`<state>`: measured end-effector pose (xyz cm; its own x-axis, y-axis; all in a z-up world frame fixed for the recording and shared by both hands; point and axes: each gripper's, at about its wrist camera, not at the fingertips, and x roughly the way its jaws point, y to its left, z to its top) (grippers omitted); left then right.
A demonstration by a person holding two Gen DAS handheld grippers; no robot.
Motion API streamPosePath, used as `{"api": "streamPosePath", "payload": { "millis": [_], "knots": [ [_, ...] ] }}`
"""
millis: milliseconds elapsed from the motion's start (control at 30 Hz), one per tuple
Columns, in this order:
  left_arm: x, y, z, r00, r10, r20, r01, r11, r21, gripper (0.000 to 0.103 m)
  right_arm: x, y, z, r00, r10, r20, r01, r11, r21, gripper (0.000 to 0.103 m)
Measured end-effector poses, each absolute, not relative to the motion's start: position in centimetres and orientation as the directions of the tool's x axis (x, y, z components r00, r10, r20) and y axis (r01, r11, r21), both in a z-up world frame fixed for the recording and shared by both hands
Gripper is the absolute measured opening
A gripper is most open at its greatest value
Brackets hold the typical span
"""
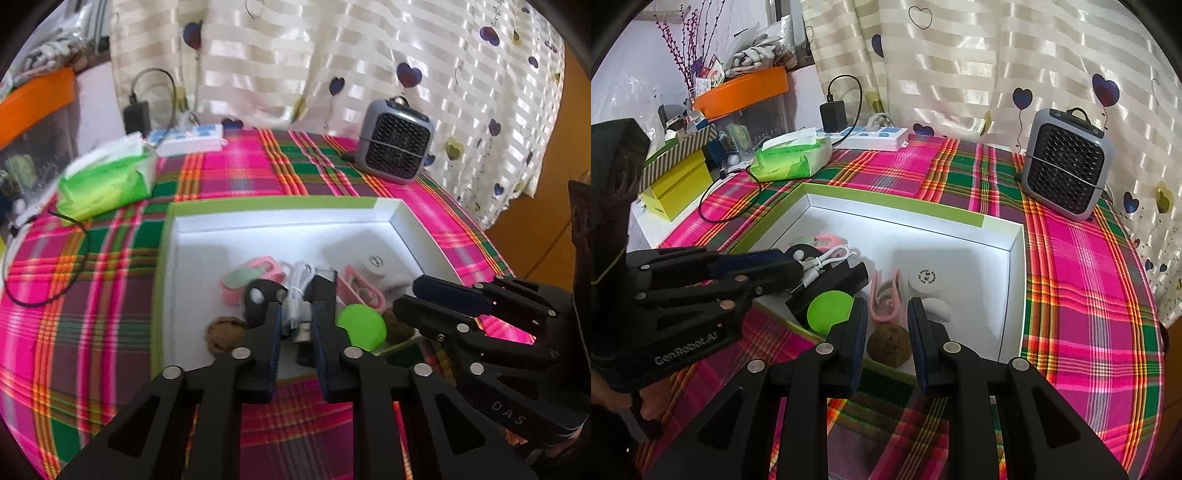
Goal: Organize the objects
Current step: 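Lower and release the cable in the box with the left gripper while the right releases the hook, then withdraw both open grippers up and away from the box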
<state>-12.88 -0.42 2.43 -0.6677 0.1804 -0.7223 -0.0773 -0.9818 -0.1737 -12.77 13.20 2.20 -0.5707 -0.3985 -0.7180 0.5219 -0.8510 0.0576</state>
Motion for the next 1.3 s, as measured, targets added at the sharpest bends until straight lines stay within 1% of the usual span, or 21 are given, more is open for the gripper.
{"api": "streamPosePath", "payload": {
  "millis": [267,500,533,633,700,1000,1167,1300],
  "knots": [
    [-13.2,-0.5,3.1,-0.691,0.210,-0.692,-0.088,-0.974,-0.208,0.013,-12.3,13.4,2.4,-0.573,-0.406,-0.712,0.519,-0.852,0.068,0.023],
    [-12.6,-0.3,3.9,-0.705,0.200,-0.680,-0.094,-0.977,-0.190,0.013,-11.3,13.3,2.5,-0.577,-0.409,-0.707,0.524,-0.849,0.063,0.024],
    [-12.3,-0.2,4.0,-0.710,0.197,-0.676,-0.097,-0.978,-0.184,0.013,-11.2,13.3,2.5,-0.579,-0.408,-0.706,0.524,-0.850,0.062,0.025],
    [-11.6,0.0,4.3,-0.715,0.190,-0.672,-0.100,-0.980,-0.170,0.013,-10.8,13.2,2.6,-0.583,-0.408,-0.703,0.524,-0.850,0.059,0.036],
    [-11.2,0.1,4.3,-0.717,0.182,-0.673,-0.098,-0.982,-0.161,0.013,-10.5,13.3,2.7,-0.584,-0.409,-0.701,0.523,-0.850,0.059,0.039],
    [-11.3,-1.0,3.8,-0.718,0.102,-0.689,-0.028,-0.993,-0.117,0.013,-9.9,13.4,2.6,-0.584,-0.403,-0.705,0.516,-0.854,0.060,0.039],
    [-12.1,-0.6,3.0,-0.693,0.106,-0.713,-0.038,-0.993,-0.111,0.013,-10.3,13.7,2.3,-0.581,-0.398,-0.709,0.503,-0.861,0.071,0.039],
    [-12.4,-0.3,2.8,-0.686,0.125,-0.716,-0.054,-0.991,-0.121,0.014,-10.2,13.9,2.3,-0.583,-0.398,-0.708,0.498,-0.864,0.075,0.039]
  ]
}}
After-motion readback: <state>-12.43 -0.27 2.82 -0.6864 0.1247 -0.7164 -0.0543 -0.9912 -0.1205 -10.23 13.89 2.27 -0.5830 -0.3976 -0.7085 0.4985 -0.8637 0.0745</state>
